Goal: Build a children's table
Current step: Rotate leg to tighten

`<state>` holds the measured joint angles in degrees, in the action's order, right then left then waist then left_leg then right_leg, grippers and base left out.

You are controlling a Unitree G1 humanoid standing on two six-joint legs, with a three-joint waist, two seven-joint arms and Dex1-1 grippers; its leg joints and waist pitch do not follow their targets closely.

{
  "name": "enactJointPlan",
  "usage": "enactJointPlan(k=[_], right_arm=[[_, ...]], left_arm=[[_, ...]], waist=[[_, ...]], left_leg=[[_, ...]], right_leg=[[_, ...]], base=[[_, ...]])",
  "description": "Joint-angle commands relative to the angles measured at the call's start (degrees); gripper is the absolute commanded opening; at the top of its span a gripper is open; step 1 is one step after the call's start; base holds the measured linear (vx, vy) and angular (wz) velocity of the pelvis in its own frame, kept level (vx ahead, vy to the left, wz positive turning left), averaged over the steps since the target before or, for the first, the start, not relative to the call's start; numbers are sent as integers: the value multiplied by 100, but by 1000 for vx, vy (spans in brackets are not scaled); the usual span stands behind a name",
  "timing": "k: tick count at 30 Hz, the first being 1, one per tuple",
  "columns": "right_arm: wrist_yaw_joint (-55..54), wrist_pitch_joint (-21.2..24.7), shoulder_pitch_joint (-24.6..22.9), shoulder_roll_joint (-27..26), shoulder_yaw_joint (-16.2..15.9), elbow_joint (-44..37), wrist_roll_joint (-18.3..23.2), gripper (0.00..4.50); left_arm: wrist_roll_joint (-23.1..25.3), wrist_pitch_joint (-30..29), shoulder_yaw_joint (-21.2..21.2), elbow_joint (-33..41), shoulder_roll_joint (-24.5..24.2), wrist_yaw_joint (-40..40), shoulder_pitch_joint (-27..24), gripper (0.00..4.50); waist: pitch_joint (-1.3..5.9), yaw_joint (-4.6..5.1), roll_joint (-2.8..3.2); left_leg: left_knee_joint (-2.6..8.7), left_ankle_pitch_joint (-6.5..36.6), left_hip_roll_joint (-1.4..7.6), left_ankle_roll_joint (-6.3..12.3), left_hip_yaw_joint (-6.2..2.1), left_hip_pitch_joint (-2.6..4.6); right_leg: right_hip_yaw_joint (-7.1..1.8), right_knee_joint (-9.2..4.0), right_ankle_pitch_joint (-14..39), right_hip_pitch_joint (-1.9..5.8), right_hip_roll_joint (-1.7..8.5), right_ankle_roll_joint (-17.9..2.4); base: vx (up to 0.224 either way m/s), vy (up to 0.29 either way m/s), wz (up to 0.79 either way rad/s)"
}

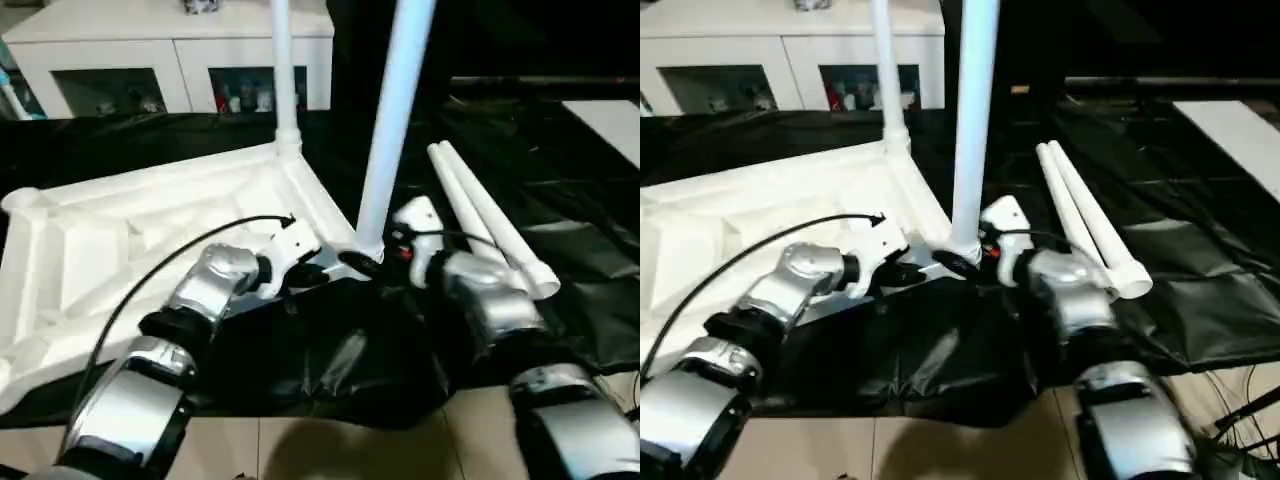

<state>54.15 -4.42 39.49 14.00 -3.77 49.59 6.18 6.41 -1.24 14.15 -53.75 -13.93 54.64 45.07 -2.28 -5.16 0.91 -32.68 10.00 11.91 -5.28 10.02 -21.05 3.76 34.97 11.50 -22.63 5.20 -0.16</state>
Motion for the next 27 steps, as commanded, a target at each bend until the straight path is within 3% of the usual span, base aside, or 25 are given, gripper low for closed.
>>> enactJointPlan(k=[1, 4, 7, 8, 9, 19, 23, 27], right_arm=[[302, 23, 25, -53, -225, 13, -68, 445], [97, -64, 123, -132, -216, 276, -167, 445], [146, -92, 153, -150, -226, 346, -180, 445], [196, -116, 175, -145, -232, 398, -196, 445], [201, -119, 177, -144, -233, 403, -198, 445], [388, -216, 86, -9, -149, 488, -156, 445], [620, -184, -64, 55, -92, 312, -55, 445], [918, -82, -224, 142, -93, 23, 67, 445]], left_arm=[[67, -14, 52, -164, -23, 29, -32, 0], [52, -14, 64, -161, -29, 66, -46, 0], [30, 2, 78, -141, -39, 165, -67, 0], [8, 24, 94, -108, -48, 284, -92, 0], [7, 25, 96, -103, -50, 296, -95, 0], [-197, 0, 218, 720, -351, 1227, -550, 0], [-172, -34, 230, 847, -411, 1320, -631, 0], [-202, -99, 213, 1067, -503, 1420, -710, 0]], waist=[[356, -8, -12], [339, 13, -6], [339, 24, 39], [339, 30, 25], [343, 23, 0], [383, -27, 6], [366, -42, -18], [369, -51, 16]], left_leg=[[297, 685, 122, 675, 16, 15], [322, 1050, 123, 563, 16, 30], [325, 1107, 121, 470, 12, 37], [326, 1112, 123, 468, 16, 40], [322, 1049, 119, 472, 13, 27], [267, 611, 130, 745, 27, 8], [281, 751, 134, 744, 33, 12], [287, 793, 141, 698, 20, 13]], right_leg=[[-190, -307, -258, 306, 260, -1722], [-196, -349, 170, 298, 276, -1680], [-206, -364, 302, 296, 281, -1622], [-207, -369, 283, 294, 280, -1626], [-205, -350, 232, 308, 279, -1633], [-193, -249, -588, 305, 273, -1828], [-189, -275, -340, 302, 272, -1768], [-191, -274, -259, 305, 276, -1719]], base=[[0, 0, 0], [0, 0, 0], [0, 0, 0], [0, 0, 0], [0, 0, 0], [0, 0, 0], [0, 0, 0], [0, 0, 0]])
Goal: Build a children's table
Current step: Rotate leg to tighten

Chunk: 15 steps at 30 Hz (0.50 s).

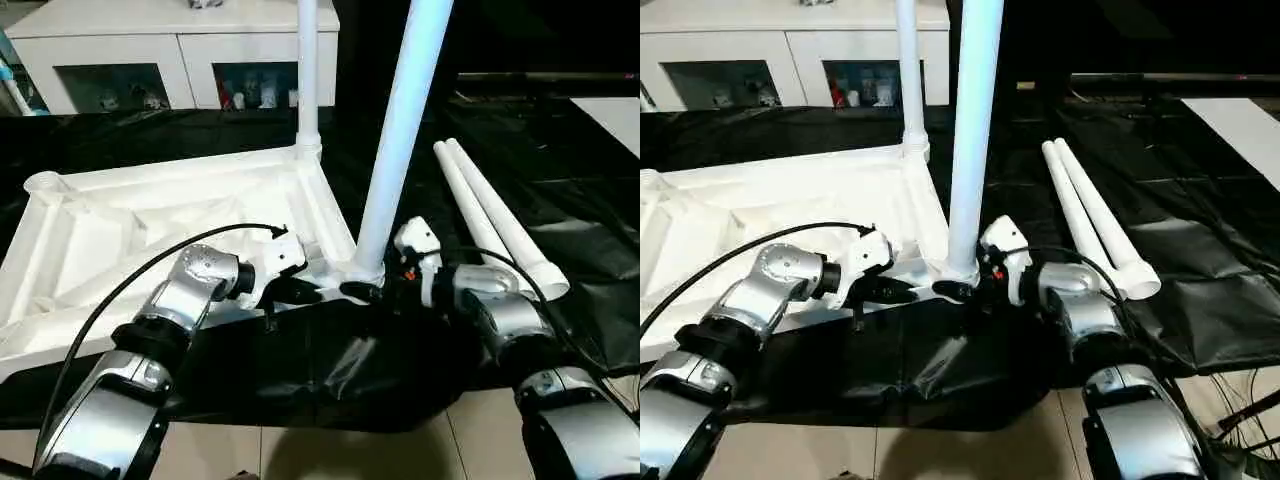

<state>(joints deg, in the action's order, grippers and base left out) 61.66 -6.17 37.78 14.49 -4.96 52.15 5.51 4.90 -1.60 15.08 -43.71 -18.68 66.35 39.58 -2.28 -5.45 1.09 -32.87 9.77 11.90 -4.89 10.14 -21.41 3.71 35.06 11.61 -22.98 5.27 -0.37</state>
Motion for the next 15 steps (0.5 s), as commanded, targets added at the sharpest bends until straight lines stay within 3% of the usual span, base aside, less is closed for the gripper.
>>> enactJointPlan(k=[1, 12, 15], right_arm=[[228, 103, -95, 114, 16, -304, 147, 445], [417, 99, -145, 119, -84, -467, 98, 445], [406, 72, -165, 110, -137, -439, 34, 409]], left_arm=[[-62, -75, 124, 109, -49, 277, -178, 0], [-80, -165, 144, 278, -132, 407, -175, 0], [-64, -161, 152, 276, -120, 380, -191, 0]], waist=[[372, -20, -17], [380, -27, 25], [384, -32, 19]], left_leg=[[300, 788, 136, 680, 11, 44], [294, 819, 126, 603, 6, 53], [287, 761, 123, 623, 5, 51]], right_leg=[[-188, -279, -339, 346, 261, -1697], [-183, -274, -391, 339, 256, -1748], [-180, -264, -485, 341, 251, -1759]], base=[[0, 0, 0], [0, 0, 0], [0, 0, 0]])
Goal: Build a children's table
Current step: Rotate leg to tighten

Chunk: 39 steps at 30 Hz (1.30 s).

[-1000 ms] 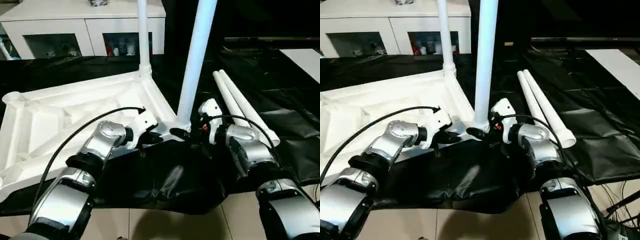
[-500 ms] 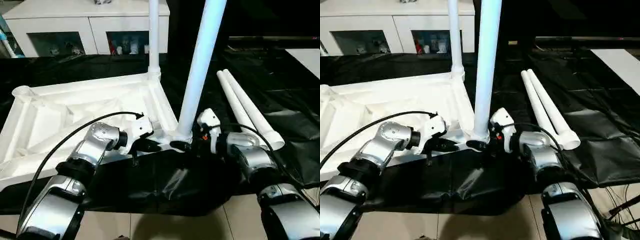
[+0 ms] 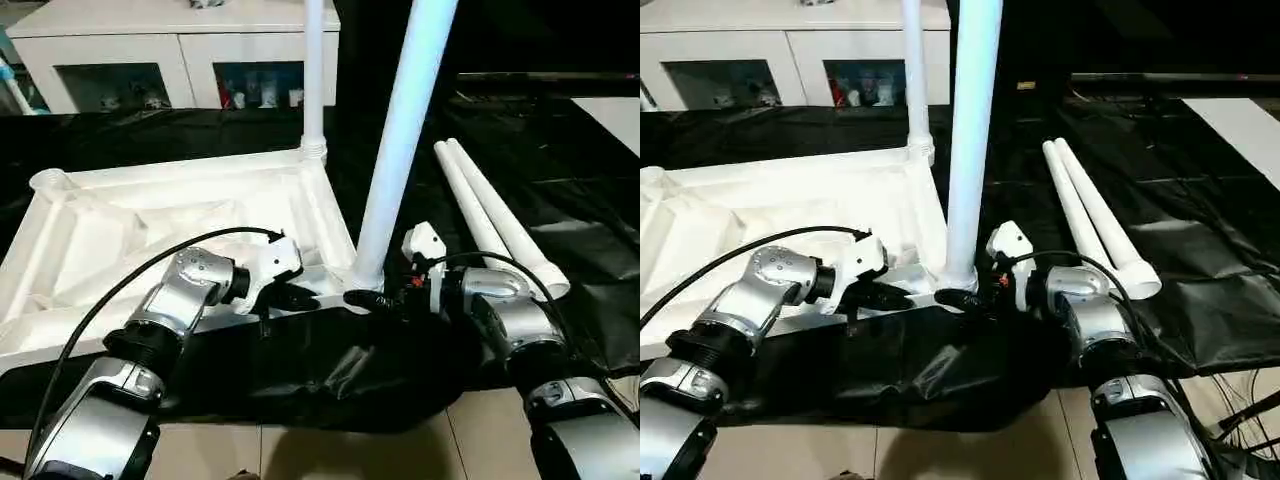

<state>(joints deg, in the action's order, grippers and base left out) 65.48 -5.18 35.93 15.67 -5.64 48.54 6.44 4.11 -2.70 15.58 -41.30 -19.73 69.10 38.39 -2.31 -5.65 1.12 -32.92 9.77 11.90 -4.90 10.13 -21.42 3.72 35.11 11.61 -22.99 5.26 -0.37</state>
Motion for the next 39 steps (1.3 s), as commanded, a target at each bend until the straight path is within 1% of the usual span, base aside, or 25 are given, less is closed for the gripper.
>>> enactJointPlan(k=[1, 3, 4, 6, 8, 9, 13, 15, 16, 20, 22, 23, 25, 26, 27, 28, 29, 31, 33, 34, 35, 36, 37, 38, 39], right_arm=[[16, -29, 21, -14, -70, -66, -74, 403], [12, -27, 22, -18, -69, -61, -79, 374], [-2, -36, 27, -19, -73, -53, -94, 365], [-49, -31, 78, -38, -56, -1, -91, 354], [-61, -28, 100, -43, -48, 19, -84, 330], [-88, -24, 127, -56, -44, 52, -75, 322], [-136, -50, 128, -82, -54, 126, -92, 288], [-152, -69, 104, -92, -69, 140, -115, 278], [-168, -65, 94, -103, -68, 144, -118, 276], [-292, -66, 71, -152, -72, 165, -138, 274], [-535, -75, 73, -212, -48, 241, -172, 274], [-670, -81, 75, -248, -30, 283, -189, 274], [-1028, -84, 80, -354, 56, 371, -188, 273], [-1141, -83, 82, -391, 89, 397, -180, 273], [-1722, 2, 78, -606, 264, 481, -107, 273], [-1932, 35, 76, -696, 336, 509, -66, 273], [-1941, 36, 76, -700, 339, 511, -64, 273], [-3040, 229, 127, -1114, 604, 686, 38, 273], [-3392, 266, 157, -1240, 666, 761, 54, 272], [-3805, 269, 196, -1352, 734, 847, 58, 272], [-3805, 269, 196, -1352, 734, 847, 58, 272], [-5039, 293, 318, -1675, 1029, 1135, 145, 272], [-5647, 263, 379, -1854, 1157, 1281, 160, 272], [-5910, 211, 405, -1948, 1197, 1341, 126, 272], [-5910, 211, 405, -1948, 1197, 1341, 126, 272]], left_arm=[[15, -54, 104, 41, -13, 99, -82, 0], [14, -58, 104, 47, -12, 98, -88, 0], [14, -59, 104, 51, -10, 95, -95, 0], [7, -57, 107, 43, 0, 61, -95, 0], [4, -63, 105, 37, 5, 49, -90, 0], [0, -60, 98, 23, 8, 34, -84, 0], [5, -60, 90, 2, 15, 1, -80, 0], [6, -63, 88, 2, 10, 0, -82, 0], [7, -63, 87, 1, 6, 1, -83, 0], [17, -83, 81, -23, 6, -36, -74, 0], [22, -120, 43, -89, 46, -159, -43, 0], [24, -144, 18, -129, 80, -250, -23, 0], [28, -258, -48, -218, 169, -484, 33, 0], [29, -287, -67, -247, 195, -555, 51, 0], [58, -387, -160, -416, 335, -967, 153, 0], [77, -411, -189, -482, 387, -1133, 193, 0], [78, -412, -190, -484, 389, -1140, 195, 0], [96, -618, -331, -723, 640, -1803, 370, 0], [67, -695, -376, -777, 718, -1939, 415, 0], [64, -712, -380, -813, 769, -2006, 439, 0], [64, -712, -380, -813, 769, -2006, 439, 0], [83, -713, -386, -941, 900, -2208, 511, 0], [104, -692, -382, -1015, 965, -2319, 547, 0], [115, -682, -383, -1065, 1000, -2390, 570, 0], [115, -682, -383, -1065, 1000, -2390, 570, 0]], waist=[[387, -12, 15], [386, -10, 15], [385, -10, -2], [386, -13, -8], [387, -14, -8], [385, -14, -18], [386, -14, -15], [386, -17, -17], [387, -19, -4], [386, -17, -8], [371, -8, -2], [358, 5, -5], [342, 33, -8], [343, 37, -12], [340, 54, -14], [326, 64, -10], [323, 71, -12], [318, 84, 1], [322, 91, 5], [322, 98, 9], [323, 104, 10], [318, 116, 19], [318, 143, 40], [316, 164, 39], [321, 173, 40]], left_leg=[[293, 764, 124, 623, 7, 56], [294, 778, 125, 617, 6, 54], [293, 773, 124, 617, 7, 52], [290, 732, 125, 628, 8, 55], [286, 737, 122, 635, 12, 57], [288, 729, 124, 639, 12, 56], [284, 713, 120, 632, 11, 45], [280, 706, 119, 641, 12, 48], [281, 711, 121, 639, 10, 50], [279, 730, 119, 630, 11, 50], [294, 850, 125, 573, 9, 58], [307, 990, 126, 512, 11, 57], [331, 1128, 124, 400, 3, 67], [334, 1137, 118, 370, 1, 71], [345, 1164, 119, 317, -2, 69], [363, 1247, 116, 262, -11, 75], [367, 1289, 112, 238, -9, 82], [388, 1396, 114, 161, -16, 93], [394, 1389, 102, 105, -22, 93], [396, 1380, 96, 97, -28, 78], [395, 1377, 97, 94, -23, 81], [396, 1384, 94, 83, -21, 82], [409, 1353, 83, -3, -31, 78], [421, 1381, 75, -41, -37, 70], [423, 1489, 78, -73, -34, 100]], right_leg=[[-179, -270, -472, 340, 253, -1755], [-181, -270, -455, 342, 254, -1749], [-181, -268, -434, 346, 255, -1745], [-186, -266, -443, 342, 256, -1741], [-187, -268, -407, 341, 257, -1733], [-186, -270, -398, 340, 254, -1727], [-186, -265, -366, 344, 257, -1715], [-187, -265, -376, 342, 257, -1711], [-187, -263, -366, 341, 259, -1709], [-187, -264, -352, 338, 255, -1707], [-187, -282, -179, 325, 257, -1691], [-191, -302, 33, 321, 263, -1657], [-199, -337, 360, 318, 274, -1584], [-200, -345, 443, 321, 274, -1562], [-206, -359, 577, 319, 281, -1519], [-207, -387, 775, 309, 284, -1462], [-212, -399, 874, 303, 282, -1426], [-224, -430, 1099, 286, 287, -1333], [-222, -435, 1148, 282, 286, -1291], [-216, -434, 1142, 293, 281, -1267], [-219, -437, 1124, 282, 281, -1259], [-228, -444, 1107, 265, 286, -1252], [-227, -440, 1138, 260, 286, -1235], [-220, -442, 1193, 266, 279, -1206], [-213, -465, 1261, 253, 275, -1166]], base=[[0, 0, 0], [0, 0, 0], [0, 0, 0], [0, 0, 0], [0, 0, 0], [0, 0, 0], [0, 0, 0], [0, 0, 0], [0, 0, 0], [0, 0, 0], [0, 0, 0], [0, 0, 0], [0, 0, 0], [0, 0, 0], [0, 0, 0], [0, 0, 0], [0, 0, 0], [0, 0, 0], [0, 0, 0], [0, 0, 0], [0, 0, 0], [0, 0, 0], [0, 0, 0], [0, 0, 0], [0, 0, 0]])
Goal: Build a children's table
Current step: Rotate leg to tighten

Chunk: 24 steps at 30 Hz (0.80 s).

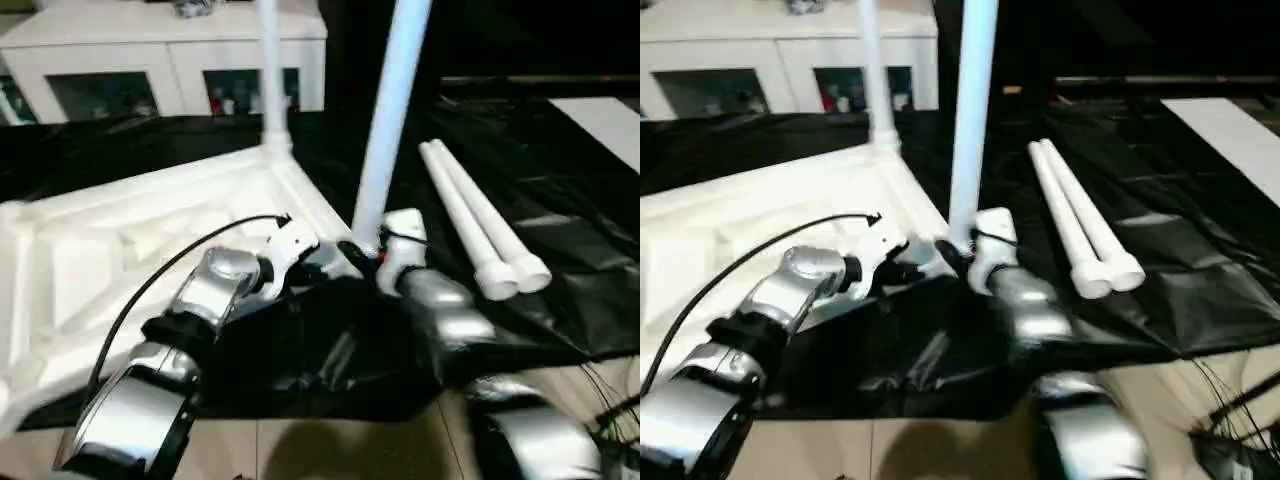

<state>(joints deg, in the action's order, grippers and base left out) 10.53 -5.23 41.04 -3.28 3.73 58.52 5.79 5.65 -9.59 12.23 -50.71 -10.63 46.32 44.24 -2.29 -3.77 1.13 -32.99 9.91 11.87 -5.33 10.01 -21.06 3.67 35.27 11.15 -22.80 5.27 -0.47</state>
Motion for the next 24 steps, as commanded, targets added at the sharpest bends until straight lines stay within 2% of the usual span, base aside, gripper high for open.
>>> enactJointPlan(k=[1, 3, 5, 8, 9, 10, 11, 12, 14, 16, 18, 22, 23, 24], right_arm=[[-638, 102, -59, -255, 329, 394, 205, 272], [-716, 61, -43, -322, 334, 398, 181, 272], [-783, -18, 9, -452, 274, 398, 95, 272], [-451, -138, 44, -504, 223, 382, 143, 272], [-445, -178, 60, -508, 220, 382, 143, 307], [-345, -208, 62, -502, 225, 352, 174, 307], [-301, -287, 52, -461, 210, 298, 161, 328], [-215, -339, 44, -410, 194, 246, 160, 345], [-175, -464, 25, -218, 163, 111, 87, 348], [-132, -501, 10, -36, 140, 16, -10, 385], [-75, -540, -16, 121, 138, -89, -61, 391], [956, -436, -127, 519, 9, -403, -12, 396], [1955, -209, -255, 803, -82, -683, 179, 396], [1955, -209, -255, 803, -82, -683, 179, 396]], left_arm=[[-34, 25, -51, -176, 139, -164, 10, 0], [-30, 29, -53, -188, 155, -172, 16, 0], [-3, 86, -7, -164, 152, -97, -2, 0], [0, 152, 40, -119, 113, -16, -46, 0], [0, 160, 43, -123, 102, 3, -53, 0], [-3, 171, 45, -114, 89, 30, -66, 0], [-6, 179, 53, -93, 71, 76, -84, 0], [0, 200, 64, -77, 51, 120, -100, 0], [5, 241, 87, -35, -1, 234, -137, 0], [14, 303, 117, 13, -51, 336, -167, 0], [1, 304, 131, 67, -84, 425, -198, 0], [-23, 411, 192, 223, -211, 746, -299, 0], [-61, 480, 232, 350, -320, 1016, -396, 0], [-61, 480, 232, 350, -320, 1016, -396, 0]], waist=[[312, 3, 32], [316, 8, 44], [310, 19, 12], [315, 7, 13], [313, 9, 8], [310, 11, 4], [308, 12, -4], [312, 11, -3], [317, 10, -13], [334, 1, -18], [349, -19, -25], [358, -62, -42], [356, -84, -45], [356, -96, -54]], left_leg=[[424, 1595, 81, 20, -10, 72], [438, 1543, 82, 40, -25, 39], [441, 1594, 85, 77, -17, 45], [434, 1555, 87, 139, -15, 42], [435, 1491, 88, 155, -15, 32], [433, 1482, 89, 172, -11, 35], [433, 1488, 86, 182, -9, 30], [431, 1474, 87, 205, -10, 26], [425, 1398, 94, 246, -7, 26], [398, 1131, 86, 308, 8, 15], [378, 928, 87, 386, 12, 12], [345, 753, 90, 607, 26, 0], [340, 753, 96, 662, 27, 2], [333, 770, 91, 710, 31, 5]], right_leg=[[-220, -494, 1293, 213, 267, -1162], [-211, -479, 1194, 243, 267, -1149], [-215, -485, 1165, 238, 263, -1145], [-220, -482, 1128, 246, 275, -1143], [-220, -473, 1077, 252, 277, -1156], [-220, -475, 1058, 248, 274, -1166], [-220, -476, 1068, 251, 274, -1164], [-220, -476, 1075, 259, 281, -1165], [-222, -465, 984, 263, 277, -1187], [-223, -434, 682, 277, 271, -1250], [-216, -400, 403, 289, 269, -1316], [-210, -366, 112, 309, 266, -1378], [-209, -369, 80, 313, 267, -1405], [-206, -370, 34, 322, 254, -1404]], base=[[0, 0, 0], [0, 0, 0], [0, 0, 0], [0, 0, 0], [0, 0, 0], [0, 0, 0], [0, 0, 0], [0, 0, 0], [0, 0, 0], [0, 0, 0], [0, 0, 0], [0, 0, 0], [0, 0, 0], [0, 0, 0]])
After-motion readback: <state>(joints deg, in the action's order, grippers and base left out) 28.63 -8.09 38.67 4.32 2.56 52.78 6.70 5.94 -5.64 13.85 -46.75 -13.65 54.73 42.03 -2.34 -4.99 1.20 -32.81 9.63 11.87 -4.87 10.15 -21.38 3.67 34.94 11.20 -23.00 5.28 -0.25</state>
